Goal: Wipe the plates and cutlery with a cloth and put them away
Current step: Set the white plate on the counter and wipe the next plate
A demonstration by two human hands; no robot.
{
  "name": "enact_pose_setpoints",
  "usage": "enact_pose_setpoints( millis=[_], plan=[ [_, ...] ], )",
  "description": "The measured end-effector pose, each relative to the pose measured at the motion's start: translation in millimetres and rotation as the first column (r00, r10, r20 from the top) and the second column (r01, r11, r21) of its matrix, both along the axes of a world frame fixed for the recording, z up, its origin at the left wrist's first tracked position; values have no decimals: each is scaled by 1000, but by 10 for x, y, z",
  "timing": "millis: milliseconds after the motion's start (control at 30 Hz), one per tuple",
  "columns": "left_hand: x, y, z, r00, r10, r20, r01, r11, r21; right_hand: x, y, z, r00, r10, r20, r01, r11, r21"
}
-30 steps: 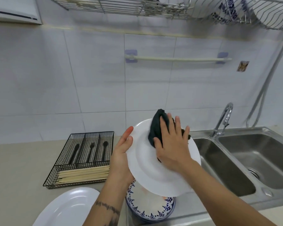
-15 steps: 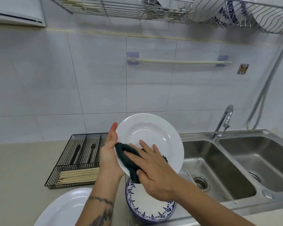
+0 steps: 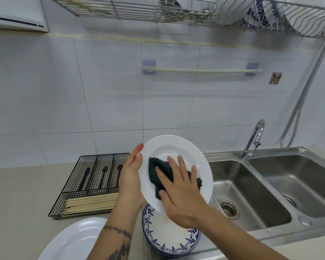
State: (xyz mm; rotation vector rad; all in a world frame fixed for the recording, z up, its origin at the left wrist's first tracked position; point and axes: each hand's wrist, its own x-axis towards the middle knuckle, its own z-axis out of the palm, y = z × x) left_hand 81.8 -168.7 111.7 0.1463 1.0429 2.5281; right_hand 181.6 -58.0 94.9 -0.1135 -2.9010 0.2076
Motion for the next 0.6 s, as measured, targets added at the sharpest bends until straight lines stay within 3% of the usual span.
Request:
enact_pose_setpoints(
  millis=[67,200,367,500,600],
  plan=[
    [55,41,-3,999,-41,8,41,999,0,-136,64,29,998,-9,-57,10,1000,19],
    [107,17,-23,996,-76,-42,74,996,-50,-354,462,64,963,-218,-160,235,967,101],
    [92,-115,-4,1000,-8,-25,7,999,-35,-252,776,42,929,-349,-125,363,925,114],
    [-76,-239,53,992,126,-9,-126,992,-19,19,658,-123,969,-245,-31,241,965,-98],
    [-167,-270,86,982,190,9,-190,982,16,248,371,-215,994,-92,-64,78,977,-200]
  ],
)
